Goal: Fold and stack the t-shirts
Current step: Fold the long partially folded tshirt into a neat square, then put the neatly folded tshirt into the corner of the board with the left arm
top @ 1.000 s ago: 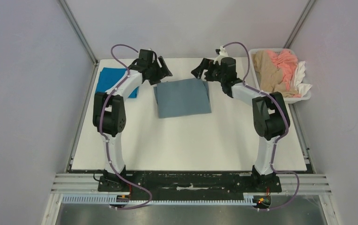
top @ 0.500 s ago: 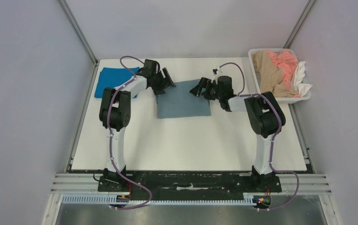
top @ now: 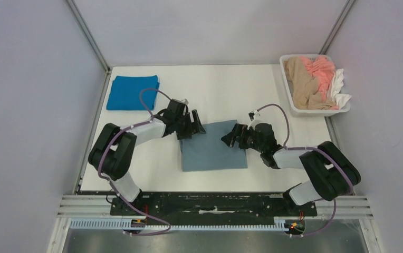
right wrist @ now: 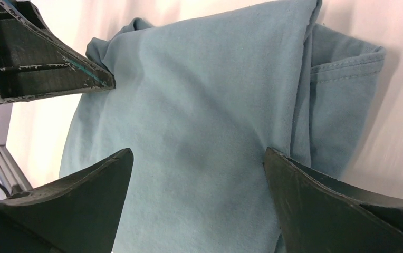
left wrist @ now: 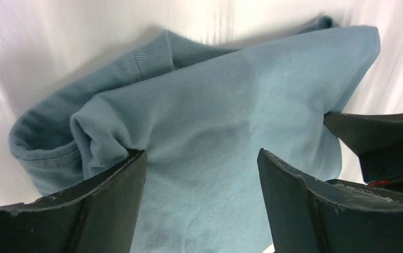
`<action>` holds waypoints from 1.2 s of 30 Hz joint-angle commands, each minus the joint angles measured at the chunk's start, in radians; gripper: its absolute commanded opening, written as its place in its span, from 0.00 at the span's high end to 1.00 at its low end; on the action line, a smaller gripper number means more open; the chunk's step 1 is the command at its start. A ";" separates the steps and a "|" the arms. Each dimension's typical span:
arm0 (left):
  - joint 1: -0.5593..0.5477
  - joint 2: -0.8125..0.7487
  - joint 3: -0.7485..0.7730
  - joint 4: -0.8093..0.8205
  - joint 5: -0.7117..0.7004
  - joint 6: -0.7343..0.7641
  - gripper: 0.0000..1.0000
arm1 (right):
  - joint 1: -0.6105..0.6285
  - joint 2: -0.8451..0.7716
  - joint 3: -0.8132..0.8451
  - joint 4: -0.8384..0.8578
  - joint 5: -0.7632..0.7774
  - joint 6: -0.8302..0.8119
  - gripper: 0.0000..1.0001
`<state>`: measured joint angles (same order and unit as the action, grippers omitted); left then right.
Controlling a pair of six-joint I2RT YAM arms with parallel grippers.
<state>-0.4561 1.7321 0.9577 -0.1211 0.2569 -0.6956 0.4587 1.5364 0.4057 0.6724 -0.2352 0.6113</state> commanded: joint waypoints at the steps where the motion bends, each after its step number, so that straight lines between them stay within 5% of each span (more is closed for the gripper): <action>1: -0.061 -0.074 -0.035 -0.108 -0.081 -0.030 0.16 | 0.038 -0.105 -0.053 -0.245 0.103 -0.004 0.02; 7: -0.097 -0.251 0.018 -0.227 -0.210 0.001 0.15 | 0.038 -0.290 0.081 -0.426 0.249 -0.078 0.02; 12: -0.096 -0.375 -0.071 -0.318 -0.364 -0.031 0.14 | 0.037 -0.489 0.033 -0.507 0.416 -0.076 0.02; 24: -0.100 -0.318 -0.258 -0.158 -0.231 -0.080 0.14 | 0.034 -0.719 -0.078 -0.632 0.599 -0.110 0.02; 33: -0.258 -0.097 -0.234 -0.094 -0.267 -0.174 0.54 | 0.020 -0.669 -0.105 -0.639 0.644 -0.141 0.02; 36: -0.288 -0.013 -0.173 -0.153 -0.351 -0.194 0.83 | 0.009 -0.675 -0.107 -0.639 0.639 -0.146 0.02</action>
<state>-0.6903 1.5772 0.7662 -0.1833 -0.0078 -0.8272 0.4805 0.8661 0.3069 0.0273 0.3721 0.4847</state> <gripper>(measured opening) 0.302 0.979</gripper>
